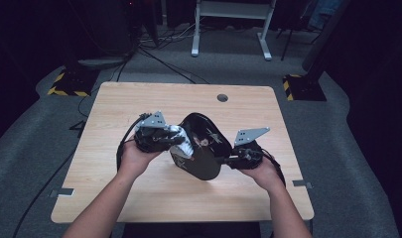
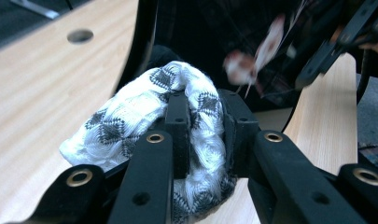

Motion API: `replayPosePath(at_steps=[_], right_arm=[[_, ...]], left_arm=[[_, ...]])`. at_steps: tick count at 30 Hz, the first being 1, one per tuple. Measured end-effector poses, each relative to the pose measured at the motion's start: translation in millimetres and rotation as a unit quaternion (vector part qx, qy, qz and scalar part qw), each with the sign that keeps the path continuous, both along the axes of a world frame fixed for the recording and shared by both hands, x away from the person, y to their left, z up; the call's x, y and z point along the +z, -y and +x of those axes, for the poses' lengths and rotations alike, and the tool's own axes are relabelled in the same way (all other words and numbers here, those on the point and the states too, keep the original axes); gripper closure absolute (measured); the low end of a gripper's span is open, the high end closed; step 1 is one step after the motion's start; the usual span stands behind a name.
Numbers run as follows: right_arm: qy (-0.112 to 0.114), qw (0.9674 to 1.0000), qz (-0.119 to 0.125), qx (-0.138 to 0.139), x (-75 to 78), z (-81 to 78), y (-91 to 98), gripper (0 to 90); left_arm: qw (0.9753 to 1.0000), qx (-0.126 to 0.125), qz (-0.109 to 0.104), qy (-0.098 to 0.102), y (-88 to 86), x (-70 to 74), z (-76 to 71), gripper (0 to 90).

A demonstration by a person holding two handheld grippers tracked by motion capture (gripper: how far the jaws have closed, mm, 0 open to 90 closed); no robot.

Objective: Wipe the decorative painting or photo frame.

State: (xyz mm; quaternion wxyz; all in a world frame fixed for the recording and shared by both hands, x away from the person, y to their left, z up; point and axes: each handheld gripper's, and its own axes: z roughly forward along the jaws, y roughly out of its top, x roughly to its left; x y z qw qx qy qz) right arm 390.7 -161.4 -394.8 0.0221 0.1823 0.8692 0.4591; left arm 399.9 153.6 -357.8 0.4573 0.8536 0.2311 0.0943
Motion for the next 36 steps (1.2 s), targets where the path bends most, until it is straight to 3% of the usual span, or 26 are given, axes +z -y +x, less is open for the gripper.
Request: replayPosePath(at_steps=[5, 8, 13, 16, 21, 24, 28, 31, 36], right_arm=[[-0.001, 1.0000, 0.001, 0.001, -0.1, -0.1, -0.3, 75.4], [-0.001, 1.0000, 0.001, 0.001, 0.2, -0.2, -1.2, 75.3], [-0.001, 1.0000, 0.000, 0.001, 0.5, -0.3, -1.9, 75.1], [-0.001, 1.0000, 0.001, 0.002, 0.5, -0.3, -2.2, 75.2], [-0.002, 1.0000, 0.002, 0.002, 0.1, 0.1, -0.9, 75.4], [-0.001, 1.0000, 0.001, 0.002, 0.3, 0.1, -1.2, 75.4], [0.000, 1.0000, 0.000, 0.003, 0.5, 0.1, -2.2, 75.2], [0.000, 1.0000, -0.001, 0.003, 1.0, -0.5, -3.0, 75.0], [0.002, 1.0000, -0.002, 0.003, 1.2, -0.6, -3.7, 74.6]], left_arm=[[1.0000, -0.001, 0.003, -0.006, -3.2, -10.9, -0.8, 75.9], [0.9997, 0.000, 0.007, -0.025, -6.2, -31.8, -0.9, 75.9], [0.9992, 0.002, 0.006, -0.041, -11.9, -46.7, -0.4, 75.9], [0.9992, 0.004, 0.000, -0.041, -14.0, -45.3, 0.2, 75.8], [0.9999, 0.006, -0.007, -0.011, -13.1, -19.8, 1.4, 75.7], [0.9999, 0.011, 0.000, 0.002, -14.0, -10.8, 1.9, 75.6], [0.9998, 0.020, -0.003, -0.006, -20.5, -19.1, 2.7, 75.7], [0.9992, 0.028, 0.025, -0.010, -21.0, -32.6, 1.5, 75.8], [0.9989, 0.030, 0.017, -0.031, -26.7, -46.6, 4.3, 75.8]])
